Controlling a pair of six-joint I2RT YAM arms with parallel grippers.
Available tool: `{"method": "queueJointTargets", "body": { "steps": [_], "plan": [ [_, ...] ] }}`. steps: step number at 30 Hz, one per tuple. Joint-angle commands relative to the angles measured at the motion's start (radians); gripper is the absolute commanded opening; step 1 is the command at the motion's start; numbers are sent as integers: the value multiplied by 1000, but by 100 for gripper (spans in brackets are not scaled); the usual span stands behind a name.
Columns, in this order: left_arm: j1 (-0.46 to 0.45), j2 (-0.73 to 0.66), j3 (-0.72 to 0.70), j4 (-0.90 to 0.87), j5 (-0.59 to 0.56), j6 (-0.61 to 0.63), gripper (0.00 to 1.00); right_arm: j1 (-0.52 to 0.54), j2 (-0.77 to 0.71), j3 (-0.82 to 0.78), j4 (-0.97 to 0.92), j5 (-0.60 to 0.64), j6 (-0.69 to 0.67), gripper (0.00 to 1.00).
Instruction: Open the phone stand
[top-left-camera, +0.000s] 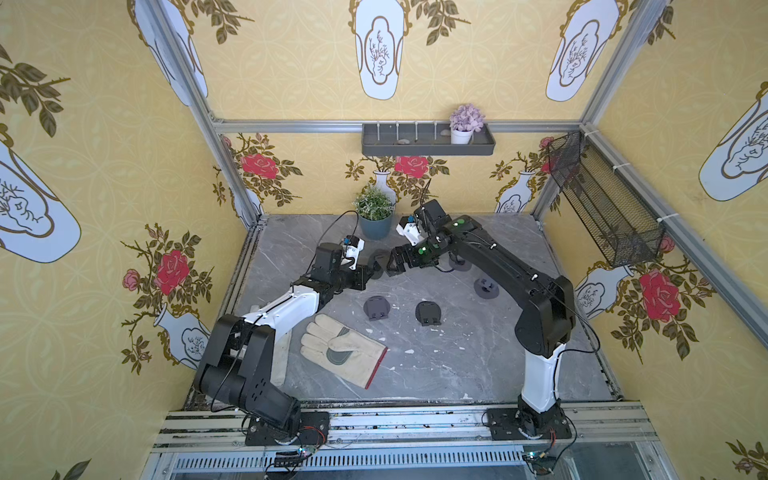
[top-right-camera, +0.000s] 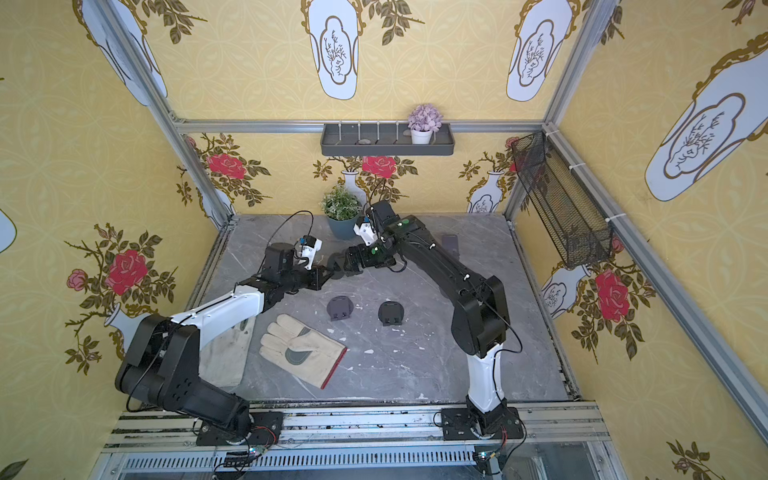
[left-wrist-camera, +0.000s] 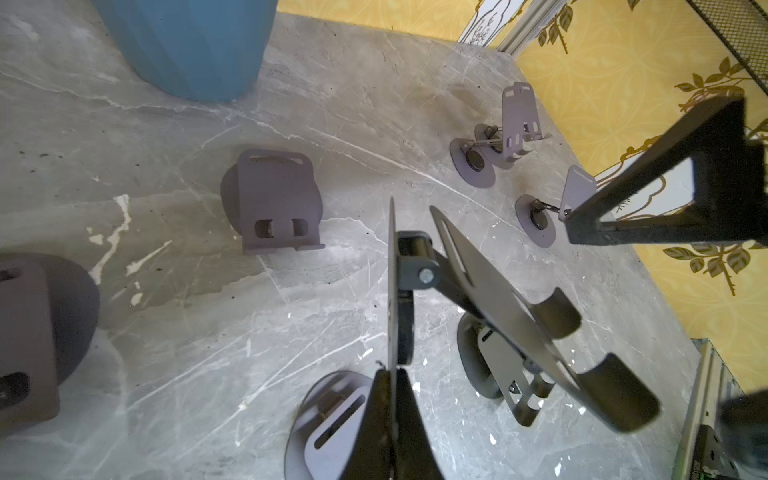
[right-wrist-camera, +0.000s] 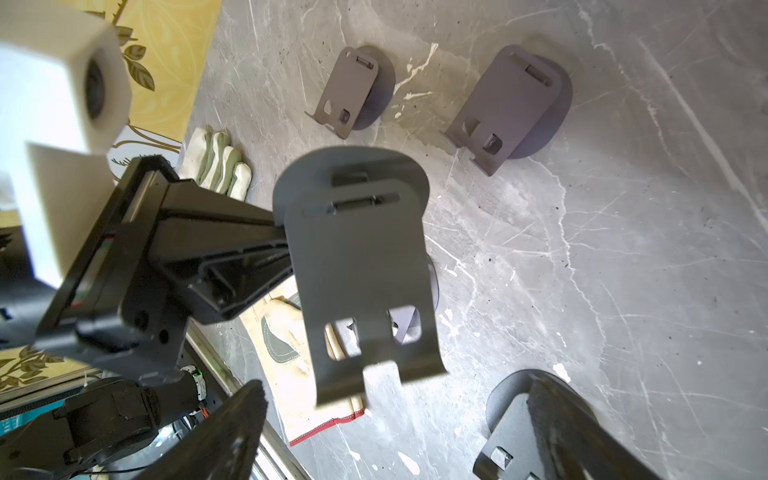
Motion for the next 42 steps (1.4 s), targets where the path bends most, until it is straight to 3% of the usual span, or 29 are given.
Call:
{"method": "queueJointTargets", "body": {
  "steps": [1, 21, 28, 33, 40, 42],
  "plan": [
    [1, 3, -9, 8, 17, -12, 0, 2, 21, 16, 24, -6, 8, 98],
    [-2, -20, -53, 39, 100, -38, 0, 1, 191, 173, 49, -89, -6, 100],
    [-1, -15, -49, 33, 102, -33, 0, 6, 210, 183, 47, -113, -14, 92],
    [-1, -10, -46, 34, 100, -30, 0, 8, 212, 179, 49, -134, -19, 82],
    [-1, 0, -34, 32, 102, -29, 0, 9, 195, 150, 77, -155, -12, 50],
    [-1, 0, -31, 31, 102, -29, 0, 9, 195, 150, 75, -153, -12, 48]
  ]
}}
